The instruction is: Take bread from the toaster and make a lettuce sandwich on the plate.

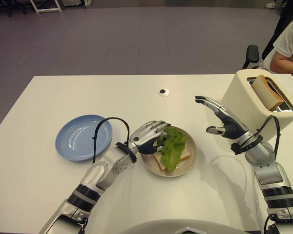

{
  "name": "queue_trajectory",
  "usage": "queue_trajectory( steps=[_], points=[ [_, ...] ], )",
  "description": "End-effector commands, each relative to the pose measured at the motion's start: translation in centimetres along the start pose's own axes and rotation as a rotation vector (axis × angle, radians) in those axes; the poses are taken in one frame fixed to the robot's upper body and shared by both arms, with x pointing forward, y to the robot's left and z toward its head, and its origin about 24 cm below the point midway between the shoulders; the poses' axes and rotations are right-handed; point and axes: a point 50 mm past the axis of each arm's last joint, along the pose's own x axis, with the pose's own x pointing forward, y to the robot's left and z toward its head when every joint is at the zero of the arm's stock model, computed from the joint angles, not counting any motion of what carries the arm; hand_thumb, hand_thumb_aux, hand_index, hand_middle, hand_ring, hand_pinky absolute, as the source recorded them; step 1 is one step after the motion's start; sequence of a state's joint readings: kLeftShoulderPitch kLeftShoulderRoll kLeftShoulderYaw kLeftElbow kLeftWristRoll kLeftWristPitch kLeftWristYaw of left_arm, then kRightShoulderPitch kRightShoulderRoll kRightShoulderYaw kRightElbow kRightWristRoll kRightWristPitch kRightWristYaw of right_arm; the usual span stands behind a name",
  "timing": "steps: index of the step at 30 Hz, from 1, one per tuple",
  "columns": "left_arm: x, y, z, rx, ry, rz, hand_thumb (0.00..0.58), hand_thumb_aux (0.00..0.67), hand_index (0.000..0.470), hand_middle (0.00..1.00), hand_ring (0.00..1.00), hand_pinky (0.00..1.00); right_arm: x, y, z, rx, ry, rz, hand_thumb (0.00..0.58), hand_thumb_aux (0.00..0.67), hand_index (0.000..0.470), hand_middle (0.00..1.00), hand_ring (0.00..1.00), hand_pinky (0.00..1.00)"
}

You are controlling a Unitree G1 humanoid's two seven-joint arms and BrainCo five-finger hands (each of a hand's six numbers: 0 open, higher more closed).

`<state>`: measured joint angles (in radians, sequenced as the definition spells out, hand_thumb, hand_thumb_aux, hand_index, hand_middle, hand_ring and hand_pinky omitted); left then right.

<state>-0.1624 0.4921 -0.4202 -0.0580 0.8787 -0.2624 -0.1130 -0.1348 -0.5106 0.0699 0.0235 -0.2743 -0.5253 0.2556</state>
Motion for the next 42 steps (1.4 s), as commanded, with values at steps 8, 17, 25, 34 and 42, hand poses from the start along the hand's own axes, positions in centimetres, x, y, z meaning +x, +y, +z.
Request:
queue_trajectory(
  steps=[8,17,25,34,42],
  points=[
    [-1.5,4.0,-0.3,-0.121,0.007,0.194,0.0,0.0,0.0,0.0,0.0,0.0,-0.6,-3.5,1.5,-0.213,-0.029,-0.048,0.0,0.0,0.0,0.0,0.0,0.0],
    [-3.7,3.7,0.2,-0.753,-0.032,0.43,0.0,0.0,0.0,0.0,0.0,0.0,-4.4,-13.2,0.3,-0.543,0.306,-0.228,0.0,0.0,0.0,0.0,0.0,0.0],
    [-4.3,1.5,0.5,-0.851,-0.008,0.425,0.0,0.0,0.0,0.0,0.0,0.0,-6.7,-12.6,-6.3,-0.381,0.6,-0.15,0.128,0.079,0.055,0.0,0.0,0.0],
    [-4.3,1.1,0.7,-0.804,-0.003,0.398,0.0,0.0,0.0,0.0,0.0,0.0,-7.2,-11.8,-7.6,-0.31,0.656,-0.128,0.558,0.539,0.378,0.0,0.0,0.0],
    [-4.3,0.8,0.5,-0.772,0.01,0.384,0.0,0.0,0.0,0.0,0.0,0.0,-6.2,-12.3,-6.5,-0.321,0.582,-0.177,0.572,0.594,0.417,0.0,0.0,0.0]
  ],
)
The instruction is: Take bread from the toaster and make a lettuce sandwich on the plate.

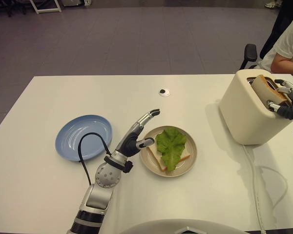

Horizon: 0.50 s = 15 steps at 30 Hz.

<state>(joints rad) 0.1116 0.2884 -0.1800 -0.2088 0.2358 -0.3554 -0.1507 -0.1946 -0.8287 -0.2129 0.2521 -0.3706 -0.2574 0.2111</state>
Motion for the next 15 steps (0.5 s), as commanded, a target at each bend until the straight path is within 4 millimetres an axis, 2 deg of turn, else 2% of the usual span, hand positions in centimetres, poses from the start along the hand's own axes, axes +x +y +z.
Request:
queue_trajectory(
  steps=[1,2,10,15],
  points=[
    [-0.3,-0.1,-0.5,0.024,0.025,-0.013,0.0,0.0,0.0,0.0,0.0,0.0,0.2,-0.6,0.6,0.008,-0.025,-0.035,0.578,0.628,0.441,0.0,0.0,0.0],
    [-0.3,-0.1,-0.5,0.025,0.026,-0.013,0.0,0.0,0.0,0.0,0.0,0.0,0.3,-0.9,0.8,0.013,-0.032,-0.057,0.58,0.67,0.47,0.0,0.0,0.0],
    [-0.3,0.0,-0.8,0.021,0.034,0.004,0.0,0.0,0.0,0.0,0.0,0.0,1.1,-3.8,2.9,0.042,-0.119,-0.237,0.58,0.67,0.47,0.0,0.0,0.0],
    [-0.3,0.0,-0.9,0.018,0.037,0.008,0.0,0.0,0.0,0.0,0.0,0.0,1.4,-4.5,3.6,0.064,-0.15,-0.272,0.58,0.67,0.47,0.0,0.0,0.0]
  ],
)
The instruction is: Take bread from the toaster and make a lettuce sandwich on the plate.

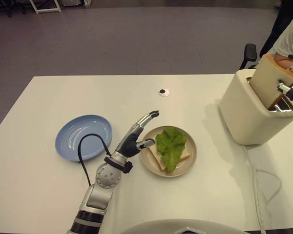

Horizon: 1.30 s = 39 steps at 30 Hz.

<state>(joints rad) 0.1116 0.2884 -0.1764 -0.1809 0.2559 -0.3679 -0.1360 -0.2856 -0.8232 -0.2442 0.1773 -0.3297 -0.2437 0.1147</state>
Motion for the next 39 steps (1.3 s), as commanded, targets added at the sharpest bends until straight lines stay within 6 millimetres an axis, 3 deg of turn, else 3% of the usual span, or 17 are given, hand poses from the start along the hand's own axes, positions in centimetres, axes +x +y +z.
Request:
queue_trajectory(
  steps=[1,5,11,14,17,20,25,30,34,39],
  points=[
    [-0.1,0.0,-0.4,0.001,0.019,0.004,0.0,0.0,0.0,0.0,0.0,0.0,0.7,-0.9,1.1,0.052,-0.051,-0.055,0.58,0.67,0.47,0.0,0.0,0.0],
    [0.0,0.0,-0.4,-0.001,0.018,0.005,0.0,0.0,0.0,0.0,0.0,0.0,0.9,-1.6,2.4,0.091,-0.115,-0.093,0.58,0.67,0.47,0.0,0.0,0.0],
    [-0.1,0.5,-0.4,-0.061,0.011,0.036,0.0,0.0,0.0,0.0,0.0,0.0,1.5,-1.7,6.2,0.065,-0.311,-0.078,0.58,0.67,0.47,0.0,0.0,0.0],
    [0.0,1.4,-0.6,-0.103,0.009,0.076,0.0,0.0,0.0,0.0,0.0,0.0,1.5,0.3,9.6,0.045,-0.481,0.009,0.58,0.67,0.47,0.0,0.0,0.0],
    [-0.1,2.2,-1.0,-0.132,0.015,0.113,0.0,0.0,0.0,0.0,0.0,0.0,1.0,3.5,12.7,0.016,-0.644,0.111,0.58,0.67,0.47,0.0,0.0,0.0],
    [-0.2,3.2,-1.2,-0.182,0.01,0.165,0.0,0.0,0.0,0.0,0.0,0.0,0.4,6.7,14.4,-0.04,-0.765,0.153,0.58,0.67,0.47,0.0,0.0,0.0],
    [-0.3,4.1,-1.6,-0.239,0.003,0.205,0.0,0.0,0.0,0.0,0.0,0.0,-0.3,10.8,15.1,-0.082,-0.892,0.109,0.58,0.67,0.47,0.0,0.0,0.0],
    [-0.3,4.1,-1.8,-0.254,0.006,0.199,0.0,0.0,0.0,0.0,0.0,0.0,-1.4,13.4,14.8,-0.07,-1.042,0.041,0.58,0.67,0.47,0.0,0.0,0.0],
    [-0.2,4.0,-1.9,-0.259,0.006,0.186,0.0,0.0,0.0,0.0,0.0,0.0,-1.5,15.3,14.3,0.009,-1.065,0.057,0.58,0.67,0.47,0.0,0.0,0.0],
    [-0.1,4.1,-2.0,-0.259,0.007,0.178,0.0,0.0,0.0,0.0,0.0,0.0,-2.7,17.5,14.4,-0.011,-1.116,0.113,0.58,0.67,0.47,0.0,0.0,0.0]
  ],
)
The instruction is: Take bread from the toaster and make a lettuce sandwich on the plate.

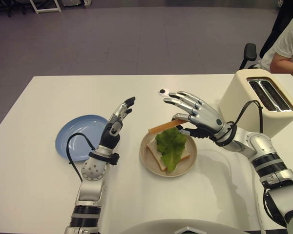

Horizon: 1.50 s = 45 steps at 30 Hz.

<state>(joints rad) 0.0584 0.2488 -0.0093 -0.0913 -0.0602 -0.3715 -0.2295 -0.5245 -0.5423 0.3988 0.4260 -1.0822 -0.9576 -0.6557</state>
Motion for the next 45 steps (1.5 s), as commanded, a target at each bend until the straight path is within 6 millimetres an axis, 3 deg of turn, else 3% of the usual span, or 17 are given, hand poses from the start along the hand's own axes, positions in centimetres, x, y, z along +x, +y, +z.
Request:
queue_trajectory(
  steps=[1,13,14,15,16,17,31,35,40,45],
  points=[
    [0.2,0.2,-0.2,-0.009,0.007,-0.002,0.0,0.0,0.0,0.0,0.0,0.0,-0.1,1.6,0.5,-0.009,-0.043,0.054,0.58,0.67,0.47,0.0,0.0,0.0],
    [0.3,0.0,-0.4,-0.002,0.012,-0.023,0.0,0.0,0.0,0.0,0.0,0.0,-1.8,2.7,0.2,-0.008,-0.043,0.147,0.58,0.67,0.47,0.0,0.0,0.0],
    [0.2,0.0,-0.4,-0.001,0.012,-0.023,0.0,0.0,0.0,0.0,0.0,0.0,-1.9,2.7,0.2,-0.005,-0.043,0.156,0.574,0.604,0.424,0.0,0.0,0.0],
    [0.2,0.0,-0.4,0.0,0.012,-0.023,0.0,0.0,0.0,0.0,0.0,0.0,-2.0,2.7,0.2,0.0,-0.045,0.17,0.532,0.478,0.335,0.0,0.0,0.0],
    [0.2,0.0,-0.3,0.0,0.012,-0.023,0.0,0.0,0.0,0.0,0.0,0.0,-2.2,2.7,0.2,-0.002,-0.049,0.181,0.227,0.147,0.103,0.0,0.0,0.0],
    [0.2,0.1,-0.3,0.001,0.012,-0.023,0.0,0.0,0.0,0.0,0.0,0.0,-2.2,2.7,0.2,-0.001,-0.053,0.191,0.014,0.008,0.006,0.0,0.0,0.0],
    [-0.1,-0.1,-0.3,0.001,0.017,-0.033,0.0,0.0,0.0,0.0,0.0,0.0,-2.7,3.0,-0.1,0.011,-0.039,0.301,0.0,0.0,0.0,0.0,0.0,0.0],
    [-0.3,-0.6,-0.2,0.027,0.018,-0.09,0.0,0.0,0.0,0.0,0.0,0.0,-2.7,2.1,0.1,0.029,-0.037,0.288,0.0,0.0,0.0,0.0,0.0,0.0],
    [-0.7,-1.2,-0.4,0.123,0.049,-0.187,0.0,0.0,0.0,0.0,0.0,0.0,-2.0,-0.9,3.2,0.225,-0.063,0.273,0.0,0.0,0.0,0.0,0.0,0.0],
    [-1.5,-0.3,0.0,0.213,0.067,-0.225,0.0,0.0,0.0,0.0,0.0,0.0,-1.8,-4.5,6.7,0.469,-0.067,0.362,0.0,0.0,0.0,0.0,0.0,0.0]
  ],
)
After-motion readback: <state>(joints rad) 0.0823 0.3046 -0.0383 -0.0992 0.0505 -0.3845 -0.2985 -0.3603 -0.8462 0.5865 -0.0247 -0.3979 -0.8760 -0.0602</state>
